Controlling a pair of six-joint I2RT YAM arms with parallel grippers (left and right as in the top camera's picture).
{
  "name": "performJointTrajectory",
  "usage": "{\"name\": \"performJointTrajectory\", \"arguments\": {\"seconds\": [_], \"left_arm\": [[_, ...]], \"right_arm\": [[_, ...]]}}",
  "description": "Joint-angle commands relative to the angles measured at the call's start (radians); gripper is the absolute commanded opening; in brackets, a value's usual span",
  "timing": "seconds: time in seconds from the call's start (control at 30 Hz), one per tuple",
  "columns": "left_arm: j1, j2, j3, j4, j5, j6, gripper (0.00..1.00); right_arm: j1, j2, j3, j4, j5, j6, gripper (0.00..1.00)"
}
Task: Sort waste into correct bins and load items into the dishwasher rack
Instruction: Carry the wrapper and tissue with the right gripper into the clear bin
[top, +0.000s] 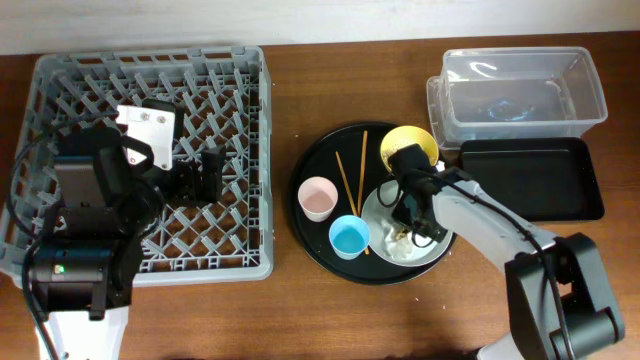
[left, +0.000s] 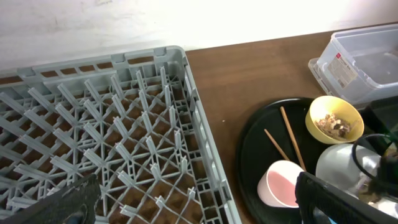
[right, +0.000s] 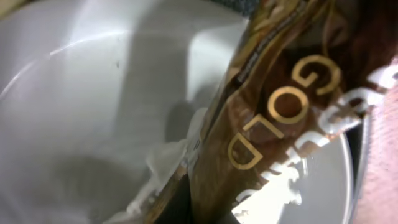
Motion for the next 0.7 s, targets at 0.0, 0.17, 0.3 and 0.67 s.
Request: {"name": "performJointTrajectory", "arguments": {"seconds": [0.0, 0.17, 0.3, 0.67], "left_arm": [[-0.003, 0.003, 0.018, 0.0, 0.0, 0.013, 0.99], [-0.003, 0.003, 0.018, 0.0, 0.0, 0.013, 0.99], [-0.003, 0.003, 0.018, 0.0, 0.0, 0.013, 0.99], [-0.003, 0.003, 0.018, 0.0, 0.0, 0.013, 0.99]], "right_arm": [[0.003, -0.04, 0.119, -0.086, 0.019, -0.055, 0.04], [0.003, -0.083, 0.325, -0.297, 0.023, -0.104, 0.04], [-0.003, -0.083, 0.5, -0.416, 0.026, -0.179, 0.04], [-0.318, -0.038, 0.74, -0.383, 0.099, -0.351, 0.04]]}}
